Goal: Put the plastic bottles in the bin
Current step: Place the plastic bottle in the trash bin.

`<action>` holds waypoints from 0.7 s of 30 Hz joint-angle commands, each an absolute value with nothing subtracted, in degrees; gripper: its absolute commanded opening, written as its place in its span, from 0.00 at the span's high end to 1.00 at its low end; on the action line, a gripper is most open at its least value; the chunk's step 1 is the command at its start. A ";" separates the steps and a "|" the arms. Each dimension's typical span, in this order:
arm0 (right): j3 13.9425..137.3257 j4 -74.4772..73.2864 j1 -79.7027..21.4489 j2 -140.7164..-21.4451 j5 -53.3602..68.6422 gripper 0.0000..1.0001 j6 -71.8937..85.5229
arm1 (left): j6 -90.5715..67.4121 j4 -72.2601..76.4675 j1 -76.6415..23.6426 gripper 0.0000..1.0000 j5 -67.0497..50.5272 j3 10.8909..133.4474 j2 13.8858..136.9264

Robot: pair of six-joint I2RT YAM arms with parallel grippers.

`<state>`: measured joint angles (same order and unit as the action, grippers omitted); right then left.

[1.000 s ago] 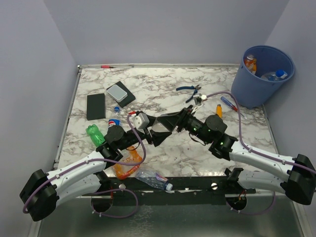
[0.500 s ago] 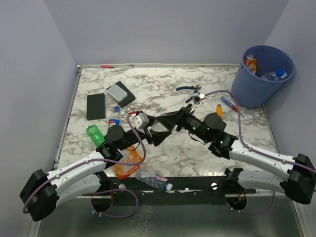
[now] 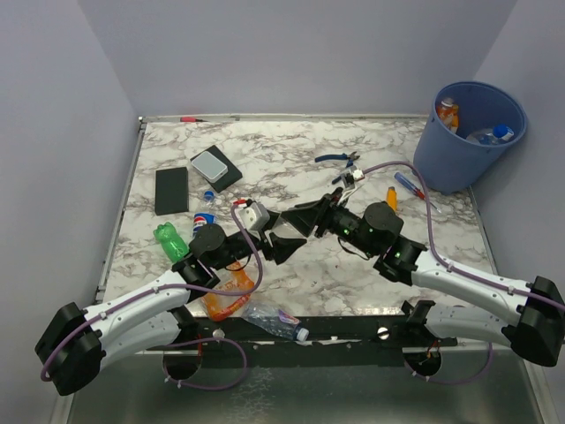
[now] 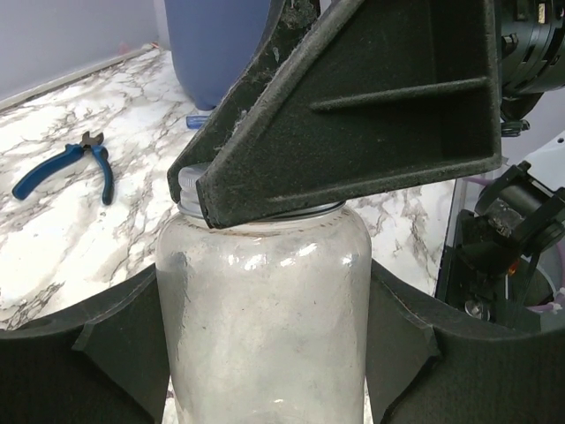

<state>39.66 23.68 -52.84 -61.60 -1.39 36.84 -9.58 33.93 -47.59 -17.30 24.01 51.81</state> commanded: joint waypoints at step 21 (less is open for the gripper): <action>46.54 6.10 -52.91 -53.51 -13.33 1.00 31.38 | -8.90 38.69 -48.62 0.01 -14.61 23.47 47.62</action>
<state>42.33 12.29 -52.88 -56.99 -6.59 35.00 -8.91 37.28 -48.14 -16.93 23.94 49.10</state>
